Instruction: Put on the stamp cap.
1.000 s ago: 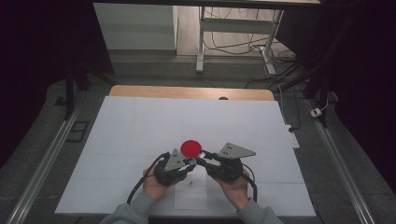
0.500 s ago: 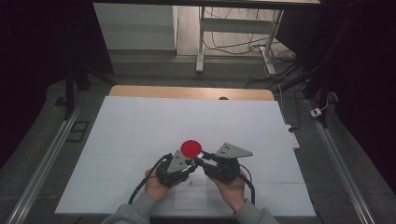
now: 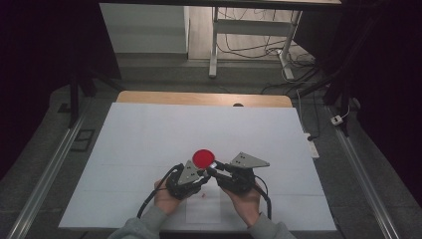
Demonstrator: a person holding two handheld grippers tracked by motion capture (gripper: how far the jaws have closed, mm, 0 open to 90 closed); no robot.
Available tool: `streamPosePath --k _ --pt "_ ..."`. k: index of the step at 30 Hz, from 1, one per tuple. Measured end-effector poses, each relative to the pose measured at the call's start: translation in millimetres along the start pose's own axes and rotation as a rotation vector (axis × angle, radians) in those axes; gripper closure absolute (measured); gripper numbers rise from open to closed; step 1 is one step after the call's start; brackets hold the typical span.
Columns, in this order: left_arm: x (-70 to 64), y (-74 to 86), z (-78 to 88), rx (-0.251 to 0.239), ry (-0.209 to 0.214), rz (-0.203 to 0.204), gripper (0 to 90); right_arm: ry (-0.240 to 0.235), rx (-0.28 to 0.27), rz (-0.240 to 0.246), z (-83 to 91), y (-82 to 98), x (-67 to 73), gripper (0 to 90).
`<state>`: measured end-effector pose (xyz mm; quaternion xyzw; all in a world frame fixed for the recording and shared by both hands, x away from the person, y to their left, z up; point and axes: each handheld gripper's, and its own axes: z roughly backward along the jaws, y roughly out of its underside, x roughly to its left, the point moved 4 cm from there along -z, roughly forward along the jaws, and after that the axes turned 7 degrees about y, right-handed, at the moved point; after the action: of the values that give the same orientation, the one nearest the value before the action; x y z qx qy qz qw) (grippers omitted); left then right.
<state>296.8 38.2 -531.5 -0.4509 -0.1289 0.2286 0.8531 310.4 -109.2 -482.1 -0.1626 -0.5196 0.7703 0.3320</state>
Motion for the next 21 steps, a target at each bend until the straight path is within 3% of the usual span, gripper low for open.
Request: streamPosePath --k 7,21 --pt "0.0 0.1 0.2 -0.001 -0.007 -0.002 74.2 0.004 -0.001 -0.015 -0.8 1.1 -0.3 67.0" --pt "-1.9 0.5 -0.6 0.008 -0.067 -0.046 74.2 0.018 -0.002 -0.059 -2.1 2.5 1.0 67.0"
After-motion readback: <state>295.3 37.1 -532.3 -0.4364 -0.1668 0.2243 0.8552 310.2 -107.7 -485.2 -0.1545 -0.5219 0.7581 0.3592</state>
